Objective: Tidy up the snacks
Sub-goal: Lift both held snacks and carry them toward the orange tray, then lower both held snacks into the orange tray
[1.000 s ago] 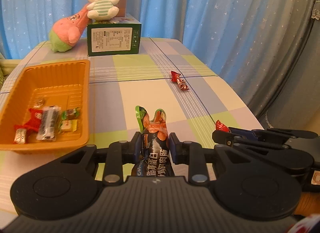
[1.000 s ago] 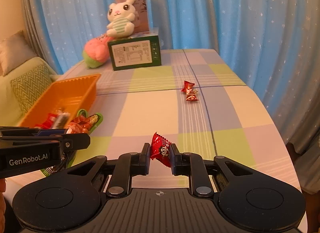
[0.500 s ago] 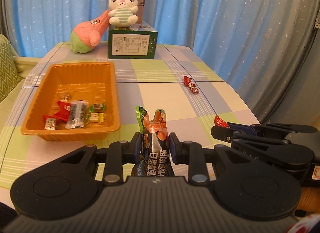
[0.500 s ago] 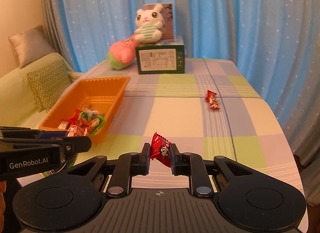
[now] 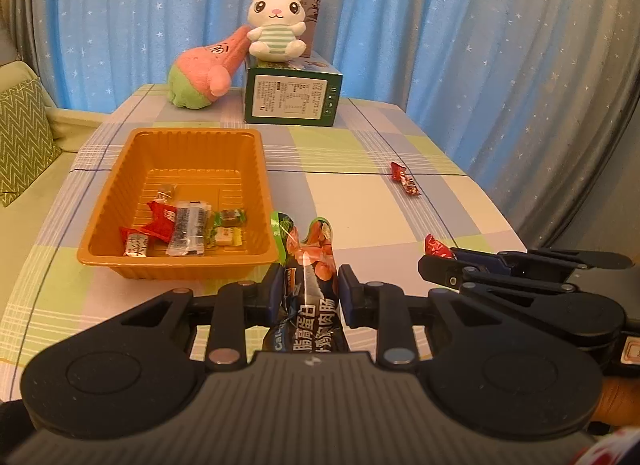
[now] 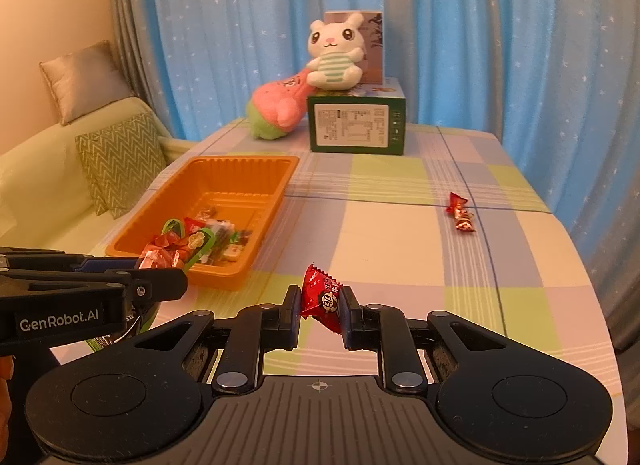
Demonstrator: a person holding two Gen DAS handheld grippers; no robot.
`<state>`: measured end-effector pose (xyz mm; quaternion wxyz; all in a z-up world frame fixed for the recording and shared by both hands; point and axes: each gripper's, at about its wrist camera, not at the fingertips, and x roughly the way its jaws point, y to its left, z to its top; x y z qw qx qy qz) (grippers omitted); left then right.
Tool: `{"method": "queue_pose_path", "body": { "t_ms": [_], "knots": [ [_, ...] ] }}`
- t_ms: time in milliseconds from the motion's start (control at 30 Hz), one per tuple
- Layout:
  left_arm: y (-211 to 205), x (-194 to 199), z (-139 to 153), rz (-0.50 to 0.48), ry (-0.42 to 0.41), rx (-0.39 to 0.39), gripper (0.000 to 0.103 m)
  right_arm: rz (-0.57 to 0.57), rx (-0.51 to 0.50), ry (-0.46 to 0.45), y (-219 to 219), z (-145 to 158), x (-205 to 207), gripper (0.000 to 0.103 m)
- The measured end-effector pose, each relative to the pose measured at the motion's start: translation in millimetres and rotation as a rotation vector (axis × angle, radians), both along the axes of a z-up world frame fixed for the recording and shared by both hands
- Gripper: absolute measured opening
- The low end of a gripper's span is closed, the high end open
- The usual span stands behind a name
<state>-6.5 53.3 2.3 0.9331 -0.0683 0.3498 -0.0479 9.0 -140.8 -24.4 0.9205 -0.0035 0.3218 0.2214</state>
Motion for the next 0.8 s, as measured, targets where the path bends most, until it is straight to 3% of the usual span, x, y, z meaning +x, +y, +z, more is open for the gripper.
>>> {"method": "queue_pose_path", "body": {
  "t_ms": [800],
  "knots": [
    [100, 39, 16, 0.117, 0.007, 0.014, 0.026, 0.145, 0.006, -0.017, 81, 4, 41, 0.020]
  ]
}}
